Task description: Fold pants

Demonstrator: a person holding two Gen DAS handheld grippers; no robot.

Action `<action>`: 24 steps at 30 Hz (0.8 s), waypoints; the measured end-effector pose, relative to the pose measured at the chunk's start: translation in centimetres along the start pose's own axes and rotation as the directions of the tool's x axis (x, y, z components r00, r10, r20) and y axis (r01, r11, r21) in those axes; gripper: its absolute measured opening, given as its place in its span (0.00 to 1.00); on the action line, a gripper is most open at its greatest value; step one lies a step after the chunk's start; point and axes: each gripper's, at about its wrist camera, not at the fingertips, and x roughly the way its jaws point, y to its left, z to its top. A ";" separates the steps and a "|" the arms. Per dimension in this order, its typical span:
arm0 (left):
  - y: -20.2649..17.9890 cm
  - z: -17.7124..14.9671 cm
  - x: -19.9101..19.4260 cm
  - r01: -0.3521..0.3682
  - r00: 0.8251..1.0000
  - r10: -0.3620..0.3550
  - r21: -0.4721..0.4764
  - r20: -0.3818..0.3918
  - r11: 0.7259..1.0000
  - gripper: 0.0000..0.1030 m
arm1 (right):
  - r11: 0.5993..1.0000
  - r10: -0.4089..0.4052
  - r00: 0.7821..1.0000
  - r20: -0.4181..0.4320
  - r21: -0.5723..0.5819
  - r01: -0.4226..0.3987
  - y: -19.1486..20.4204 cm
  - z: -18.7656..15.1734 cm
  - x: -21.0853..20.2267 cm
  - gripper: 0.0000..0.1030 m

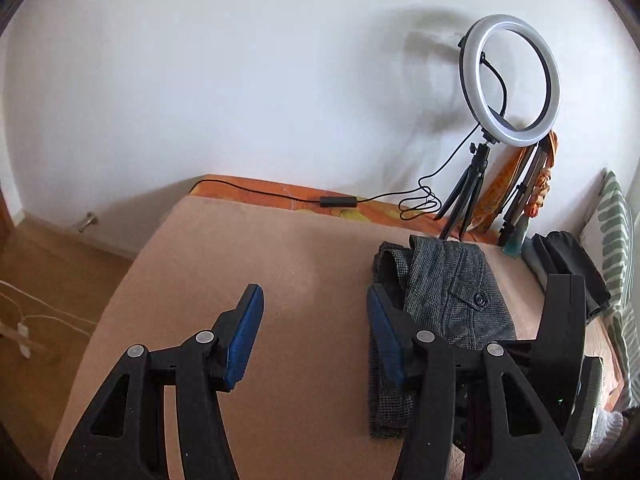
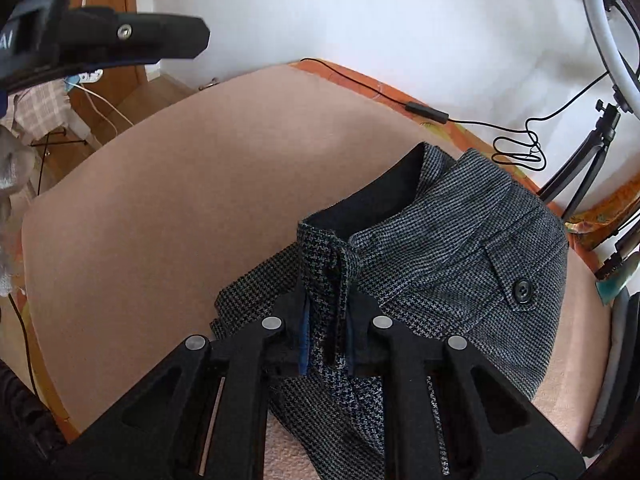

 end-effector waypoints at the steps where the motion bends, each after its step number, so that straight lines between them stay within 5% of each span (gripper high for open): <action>1: -0.1 0.0 0.1 0.002 1.000 -0.002 0.001 -0.003 1.000 0.51 | 1.000 0.004 1.000 -0.004 -0.006 -0.004 0.1 -0.2 0.3 0.14; 5: -0.3 -0.2 0.4 0.006 1.000 -0.006 0.000 -0.013 1.000 0.51 | 0.999 0.039 0.999 -0.004 0.006 -0.039 -0.4 -0.4 0.6 0.15; 8: -0.4 -0.6 0.8 0.017 0.999 -0.017 -0.004 -0.031 1.000 0.56 | 0.991 0.121 0.992 0.019 0.060 -0.122 -1.5 -0.2 -0.1 0.26; 12: -0.5 -1.2 0.9 0.051 0.997 -0.053 -0.038 -0.060 0.998 0.58 | 0.946 0.251 0.964 0.082 0.190 -0.263 -3.8 -1.1 -2.8 0.31; 15: -0.4 -1.8 0.7 0.088 0.992 -0.098 -0.109 -0.085 0.990 0.59 | 0.899 0.306 0.940 0.149 0.280 -0.337 -6.2 -2.6 -5.2 0.45; 20: -0.3 -3.7 0.8 0.160 0.968 -0.209 -0.301 -0.138 0.940 0.61 | 0.819 0.342 0.911 0.230 0.402 -0.409 -11.1 -5.5 -8.3 0.56; 24: -1.7 -6.6 1.1 0.197 0.940 -0.286 -0.392 -0.183 0.899 0.61 | 0.776 0.332 0.915 0.230 0.484 -0.404 -15.0 -7.6 -8.9 0.63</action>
